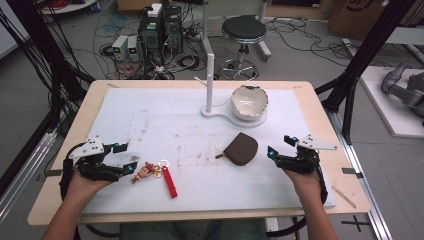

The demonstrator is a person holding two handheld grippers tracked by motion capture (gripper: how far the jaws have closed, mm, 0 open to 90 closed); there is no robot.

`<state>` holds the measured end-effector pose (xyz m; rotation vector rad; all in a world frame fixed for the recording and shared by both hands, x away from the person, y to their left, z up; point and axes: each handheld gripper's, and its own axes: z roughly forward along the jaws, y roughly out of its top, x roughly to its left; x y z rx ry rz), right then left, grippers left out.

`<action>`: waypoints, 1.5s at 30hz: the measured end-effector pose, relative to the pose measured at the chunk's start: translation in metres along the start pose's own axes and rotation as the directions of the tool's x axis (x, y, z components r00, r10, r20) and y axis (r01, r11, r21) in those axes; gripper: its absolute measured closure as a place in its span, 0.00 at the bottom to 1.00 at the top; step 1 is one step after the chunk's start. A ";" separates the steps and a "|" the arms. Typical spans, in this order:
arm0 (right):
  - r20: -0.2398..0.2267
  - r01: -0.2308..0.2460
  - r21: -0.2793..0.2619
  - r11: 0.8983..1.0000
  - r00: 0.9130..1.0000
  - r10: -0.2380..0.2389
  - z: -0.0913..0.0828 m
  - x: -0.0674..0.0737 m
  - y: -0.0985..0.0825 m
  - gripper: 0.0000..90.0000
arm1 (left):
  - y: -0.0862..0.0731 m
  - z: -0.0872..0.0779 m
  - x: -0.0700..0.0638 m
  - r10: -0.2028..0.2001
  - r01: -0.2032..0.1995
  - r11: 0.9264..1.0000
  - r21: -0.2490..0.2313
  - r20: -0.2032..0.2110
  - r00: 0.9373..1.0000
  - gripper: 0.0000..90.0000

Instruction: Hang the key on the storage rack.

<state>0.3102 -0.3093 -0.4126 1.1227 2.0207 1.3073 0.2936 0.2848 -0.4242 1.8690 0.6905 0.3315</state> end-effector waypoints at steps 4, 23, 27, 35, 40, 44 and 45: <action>-0.008 0.007 0.003 1.000 1.000 -0.007 0.001 0.001 0.000 0.23 | -0.001 -0.002 0.003 -0.018 0.017 1.000 -0.012 -0.005 1.000 0.22; 0.012 0.010 -0.003 1.000 1.000 -0.010 0.000 0.000 0.000 0.23 | -0.002 -0.001 -0.002 -0.007 0.008 1.000 -0.009 0.013 1.000 0.22; 0.016 0.009 -0.005 1.000 1.000 -0.008 -0.001 -0.001 0.000 0.23 | -0.002 0.000 -0.002 -0.005 0.005 1.000 -0.003 0.018 1.000 0.22; 0.020 0.011 0.003 1.000 1.000 -0.011 0.000 -0.001 -0.002 0.23 | -0.004 0.004 -0.004 0.002 -0.002 1.000 0.018 0.031 1.000 0.22; 0.014 0.015 0.010 1.000 1.000 -0.015 0.001 0.000 -0.002 0.23 | -0.006 0.008 -0.006 0.006 -0.008 0.999 0.046 0.043 0.999 0.22; 0.013 0.023 0.013 1.000 1.000 -0.023 0.002 0.000 -0.002 0.23 | -0.009 0.014 -0.008 0.011 -0.016 0.996 0.090 0.056 0.998 0.22; 0.012 0.024 0.014 1.000 1.000 -0.024 0.002 0.000 -0.002 0.23 | -0.010 0.016 -0.009 0.012 -0.018 0.995 0.100 0.060 0.998 0.22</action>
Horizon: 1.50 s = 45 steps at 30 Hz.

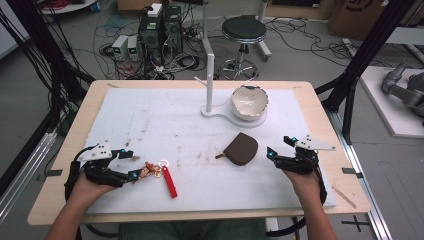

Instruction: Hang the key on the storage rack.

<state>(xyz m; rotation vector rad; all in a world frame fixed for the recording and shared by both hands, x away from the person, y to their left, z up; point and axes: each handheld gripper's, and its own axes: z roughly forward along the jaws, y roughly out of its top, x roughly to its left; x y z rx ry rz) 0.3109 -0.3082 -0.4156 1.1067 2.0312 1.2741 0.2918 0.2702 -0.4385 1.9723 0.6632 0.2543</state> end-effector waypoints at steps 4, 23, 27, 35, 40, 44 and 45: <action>0.000 0.000 0.007 1.000 1.000 0.000 0.001 0.000 -0.001 0.23 | -0.001 0.006 -0.003 0.011 -0.012 0.999 0.034 0.012 1.000 0.22; 0.004 0.010 0.028 1.000 1.000 -0.011 0.004 0.001 -0.002 0.23 | -0.006 0.027 -0.007 0.054 -0.055 0.984 0.171 0.009 0.998 0.23; 0.004 0.008 0.028 1.000 1.000 -0.009 0.004 0.000 -0.003 0.23 | -0.007 0.030 -0.008 0.061 -0.062 0.979 0.193 0.009 0.998 0.25; 0.002 0.013 0.033 0.999 1.000 -0.014 0.005 0.001 -0.003 0.23 | -0.006 0.031 -0.008 0.059 -0.057 0.979 0.198 -0.007 0.998 0.33; 0.002 0.011 0.036 0.999 1.000 -0.011 0.005 0.000 -0.003 0.23 | -0.006 0.032 -0.009 0.089 -0.081 0.976 0.203 -0.029 0.996 0.40; 0.003 0.010 0.036 0.999 1.000 -0.010 0.005 0.000 -0.003 0.23 | -0.006 0.032 -0.011 0.097 -0.089 0.975 0.205 -0.034 0.995 0.43; 0.004 0.008 0.036 0.999 1.000 -0.008 0.005 0.000 -0.004 0.23 | -0.006 0.032 -0.011 0.101 -0.094 0.975 0.202 -0.026 0.995 0.45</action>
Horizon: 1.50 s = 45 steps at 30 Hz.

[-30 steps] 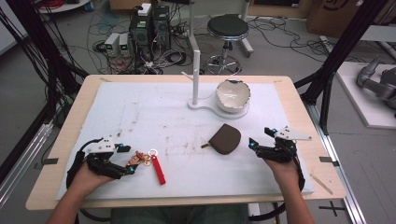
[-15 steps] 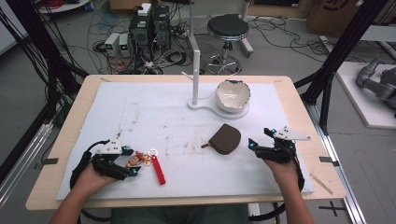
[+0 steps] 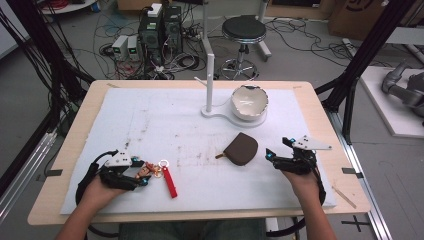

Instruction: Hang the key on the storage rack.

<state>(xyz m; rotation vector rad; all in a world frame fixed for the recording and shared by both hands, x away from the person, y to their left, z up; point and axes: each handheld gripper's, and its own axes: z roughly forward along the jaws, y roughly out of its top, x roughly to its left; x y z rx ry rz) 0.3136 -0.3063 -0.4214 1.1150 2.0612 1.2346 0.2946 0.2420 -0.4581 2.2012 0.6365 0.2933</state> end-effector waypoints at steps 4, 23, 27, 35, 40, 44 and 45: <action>0.000 0.000 0.000 1.000 1.000 0.000 0.000 -0.001 0.000 0.23 | 0.000 0.000 0.000 0.021 -0.021 1.000 0.000 0.019 1.000 0.53; -0.006 -0.003 0.000 1.000 1.000 0.003 -0.001 0.000 -0.001 0.23 | 0.008 0.000 0.000 0.033 -0.034 0.999 0.016 0.034 0.999 0.62; -0.005 -0.003 0.000 1.000 1.000 0.003 -0.001 -0.001 -0.001 0.23 | 0.014 -0.006 -0.001 0.029 -0.028 0.999 -0.033 0.046 0.999 0.62; -0.004 -0.006 0.000 1.000 1.000 0.006 -0.001 -0.001 -0.001 0.23 | 0.026 -0.026 0.000 -0.001 0.008 0.990 -0.141 0.047 0.999 0.62; -0.005 -0.011 -0.002 1.000 1.000 0.011 -0.001 -0.001 0.001 0.23 | 0.043 -0.036 0.001 0.018 -0.010 0.983 -0.182 0.040 0.999 0.63; -0.007 -0.013 -0.006 1.000 1.000 0.013 -0.001 -0.001 0.001 0.23 | 0.057 -0.041 -0.001 0.043 -0.034 0.978 -0.207 0.039 0.998 0.62; -0.005 -0.014 -0.005 1.000 1.000 0.014 -0.001 -0.001 0.000 0.23 | 0.061 -0.043 -0.001 0.047 -0.038 0.976 -0.214 0.038 0.998 0.63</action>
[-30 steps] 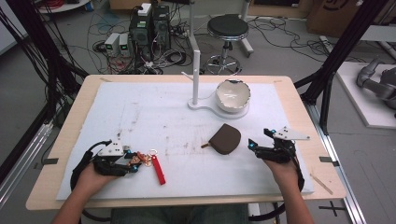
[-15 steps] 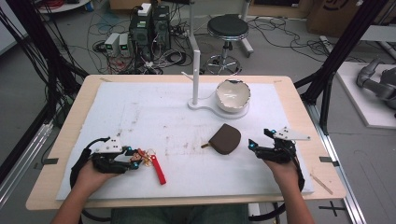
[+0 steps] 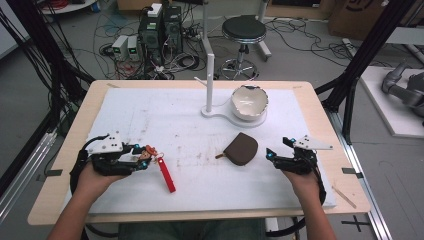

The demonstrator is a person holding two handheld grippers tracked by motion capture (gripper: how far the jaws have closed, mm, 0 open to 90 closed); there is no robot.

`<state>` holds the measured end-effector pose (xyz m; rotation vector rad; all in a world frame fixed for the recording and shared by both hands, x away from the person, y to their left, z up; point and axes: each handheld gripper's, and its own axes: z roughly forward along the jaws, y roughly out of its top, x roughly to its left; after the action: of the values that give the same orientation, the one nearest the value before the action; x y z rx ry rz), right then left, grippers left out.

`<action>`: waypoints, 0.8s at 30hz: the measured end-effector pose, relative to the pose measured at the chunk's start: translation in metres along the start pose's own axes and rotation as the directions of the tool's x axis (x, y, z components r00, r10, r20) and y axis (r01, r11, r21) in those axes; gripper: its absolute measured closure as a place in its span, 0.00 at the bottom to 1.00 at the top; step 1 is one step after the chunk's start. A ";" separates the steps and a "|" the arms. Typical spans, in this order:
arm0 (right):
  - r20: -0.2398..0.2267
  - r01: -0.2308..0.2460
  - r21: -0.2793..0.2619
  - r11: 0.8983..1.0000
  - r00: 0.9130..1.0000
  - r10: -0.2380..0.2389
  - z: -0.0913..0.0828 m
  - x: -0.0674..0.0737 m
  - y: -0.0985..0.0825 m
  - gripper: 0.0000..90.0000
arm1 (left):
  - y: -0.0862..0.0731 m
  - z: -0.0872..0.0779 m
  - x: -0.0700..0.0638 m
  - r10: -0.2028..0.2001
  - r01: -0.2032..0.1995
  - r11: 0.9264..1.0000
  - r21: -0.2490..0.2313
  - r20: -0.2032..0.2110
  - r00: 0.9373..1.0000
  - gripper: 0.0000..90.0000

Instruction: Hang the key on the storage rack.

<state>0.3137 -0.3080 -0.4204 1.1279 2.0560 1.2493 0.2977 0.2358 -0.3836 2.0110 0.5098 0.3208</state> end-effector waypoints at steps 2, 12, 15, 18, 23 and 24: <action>0.000 -0.004 -0.002 1.000 1.000 0.004 0.000 -0.001 0.000 0.23 | 0.009 -0.002 0.001 0.010 -0.010 1.000 -0.012 -0.003 1.000 0.62; 0.001 -0.007 -0.006 1.000 1.000 0.007 -0.001 -0.002 0.000 0.23 | 0.051 -0.004 0.005 0.041 -0.041 0.998 -0.051 0.001 0.999 0.62; 0.003 -0.010 -0.008 1.000 1.000 0.010 -0.001 -0.003 0.000 0.23 | 0.061 -0.002 0.007 0.036 -0.036 0.997 -0.065 0.010 0.999 0.62; 0.003 -0.011 -0.009 1.000 1.000 0.011 -0.001 -0.003 0.000 0.23 | 0.070 0.001 0.008 0.042 -0.040 0.997 -0.068 0.017 0.999 0.62; 0.005 -0.013 -0.011 1.000 1.000 0.013 -0.001 -0.003 0.000 0.23 | 0.085 0.006 0.012 0.051 -0.049 0.996 -0.068 0.037 0.998 0.62; 0.003 -0.012 -0.010 1.000 1.000 0.012 -0.001 -0.003 0.000 0.23 | 0.089 0.008 0.013 0.053 -0.050 0.996 -0.070 0.040 0.998 0.62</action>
<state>0.3144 -0.3117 -0.4203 1.1386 2.0406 1.2615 0.3318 0.1996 -0.3089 1.9621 0.4162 0.3225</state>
